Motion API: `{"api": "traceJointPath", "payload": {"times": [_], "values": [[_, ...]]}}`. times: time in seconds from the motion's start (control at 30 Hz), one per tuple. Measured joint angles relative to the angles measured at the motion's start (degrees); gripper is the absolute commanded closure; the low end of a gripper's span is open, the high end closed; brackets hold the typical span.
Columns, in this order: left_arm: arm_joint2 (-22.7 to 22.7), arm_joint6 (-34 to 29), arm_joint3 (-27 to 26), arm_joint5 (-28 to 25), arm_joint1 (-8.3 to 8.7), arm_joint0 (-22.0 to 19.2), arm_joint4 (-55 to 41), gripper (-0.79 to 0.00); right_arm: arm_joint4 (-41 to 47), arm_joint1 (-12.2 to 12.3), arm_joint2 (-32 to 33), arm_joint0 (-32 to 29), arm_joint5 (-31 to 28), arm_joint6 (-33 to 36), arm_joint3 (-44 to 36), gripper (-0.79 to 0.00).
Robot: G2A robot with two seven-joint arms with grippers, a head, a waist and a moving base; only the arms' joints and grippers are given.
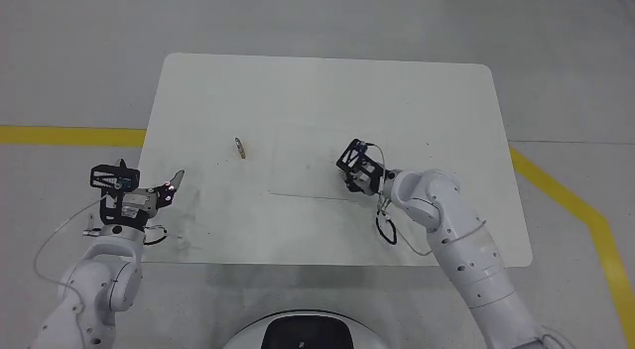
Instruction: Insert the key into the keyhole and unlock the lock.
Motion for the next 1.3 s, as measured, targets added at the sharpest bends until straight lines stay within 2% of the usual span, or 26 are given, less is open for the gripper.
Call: {"api": "traceJointPath", "payload": {"times": [0.23,0.63,0.87,1.07,1.3], "values": [[0.0,0.0,0.0,0.0,0.0,0.0,0.0,-0.785,-0.3,0.3,0.1,0.9,-1.4,1.3,-0.5,0.0],[0.0,0.0,0.0,0.0,0.0,0.0,0.0,-0.785,-1.0,1.6,3.9,-2.9,-3.7,-0.9,-9.6,0.0],[0.0,0.0,0.0,0.0,0.0,0.0,0.0,-0.785,10.2,1.6,7.2,-5.3,-0.9,-8.6,-10.5,0.0],[0.0,0.0,0.0,0.0,0.0,0.0,0.0,-0.785,21.6,1.2,6.9,-5.0,-3.3,-12.1,-7.6,0.0],[0.0,0.0,0.0,0.0,0.0,0.0,0.0,-0.785,22.7,1.2,7.0,-5.0,-3.3,-12.4,-7.1,0.0]]}}
